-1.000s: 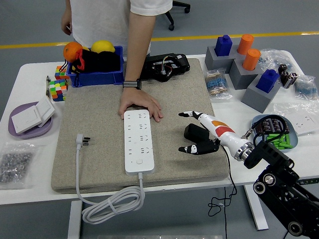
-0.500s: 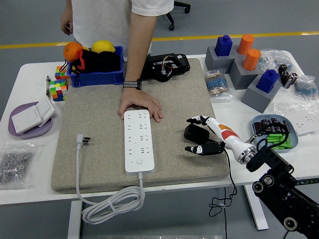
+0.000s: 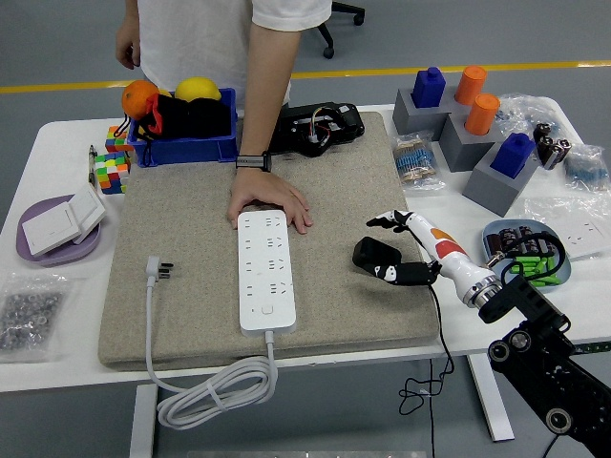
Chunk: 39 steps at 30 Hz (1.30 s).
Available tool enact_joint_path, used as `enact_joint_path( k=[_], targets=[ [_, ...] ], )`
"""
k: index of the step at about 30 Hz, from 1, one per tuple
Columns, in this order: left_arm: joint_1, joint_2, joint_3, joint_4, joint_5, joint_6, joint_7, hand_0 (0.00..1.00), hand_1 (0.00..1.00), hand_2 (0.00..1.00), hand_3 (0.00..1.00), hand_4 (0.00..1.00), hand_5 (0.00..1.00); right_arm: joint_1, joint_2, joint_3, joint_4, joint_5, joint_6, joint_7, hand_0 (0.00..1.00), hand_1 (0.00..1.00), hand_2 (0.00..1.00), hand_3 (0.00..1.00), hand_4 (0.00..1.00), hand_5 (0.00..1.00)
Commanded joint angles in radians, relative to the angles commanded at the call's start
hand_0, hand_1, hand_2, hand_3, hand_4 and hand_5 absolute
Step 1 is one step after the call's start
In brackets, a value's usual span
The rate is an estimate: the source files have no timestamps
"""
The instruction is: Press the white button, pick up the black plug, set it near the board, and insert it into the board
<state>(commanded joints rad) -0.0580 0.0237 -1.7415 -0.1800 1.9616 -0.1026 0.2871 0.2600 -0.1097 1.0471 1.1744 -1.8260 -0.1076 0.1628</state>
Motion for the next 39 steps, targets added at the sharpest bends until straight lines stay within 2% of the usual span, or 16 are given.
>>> enact_joint_path(
  k=[1,2,24,31,32,37,38,39],
  targets=[
    [0.000,0.000,0.000,0.000,0.000,0.000,0.000,0.781,0.730,0.688,0.766,0.519,0.485,0.001,0.000,0.001,-0.005,0.000,0.000,0.000,0.743,0.752,0.725,0.593,0.897,0.182],
    [0.000,0.000,-0.001,0.000,0.000,0.000,0.000,0.780,0.730,0.689,0.766,0.520,0.487,0.002,0.000,0.002,-0.010,0.000,0.000,0.000,0.741,0.751,0.722,0.475,0.896,0.192],
    [-0.003,-0.001,-0.005,0.000,0.001,0.001,-0.002,0.780,0.730,0.688,0.766,0.519,0.485,0.009,0.007,-0.011,-0.063,0.002,0.005,0.000,0.735,0.745,0.720,0.490,0.862,0.144],
    [-0.001,0.000,-0.007,0.000,0.004,0.001,-0.001,0.781,0.730,0.688,0.766,0.518,0.485,0.012,0.013,-0.012,-0.084,0.010,-0.007,0.020,0.721,0.743,0.720,0.505,0.857,0.126],
    [-0.001,0.000,-0.008,0.000,0.007,0.000,-0.002,0.780,0.730,0.688,0.765,0.518,0.486,0.014,0.013,-0.012,-0.088,0.012,-0.009,0.023,0.635,0.704,0.694,0.496,0.846,0.119],
    [0.000,0.001,-0.011,0.000,0.010,-0.001,-0.002,0.780,0.730,0.688,0.765,0.518,0.486,0.017,0.017,-0.012,-0.102,0.020,-0.017,0.036,0.635,0.704,0.694,0.496,0.846,0.119],
    [0.000,0.001,-0.011,0.000,0.010,-0.001,-0.002,0.780,0.730,0.688,0.766,0.518,0.486,0.018,0.017,-0.012,-0.104,0.020,-0.019,0.038,0.581,0.664,0.657,0.494,0.832,0.096],
    [0.000,0.001,-0.011,0.000,0.009,-0.001,-0.002,0.780,0.730,0.688,0.766,0.518,0.486,0.019,0.017,-0.013,-0.106,0.020,-0.020,0.040,0.581,0.664,0.657,0.494,0.832,0.096]
  ],
)
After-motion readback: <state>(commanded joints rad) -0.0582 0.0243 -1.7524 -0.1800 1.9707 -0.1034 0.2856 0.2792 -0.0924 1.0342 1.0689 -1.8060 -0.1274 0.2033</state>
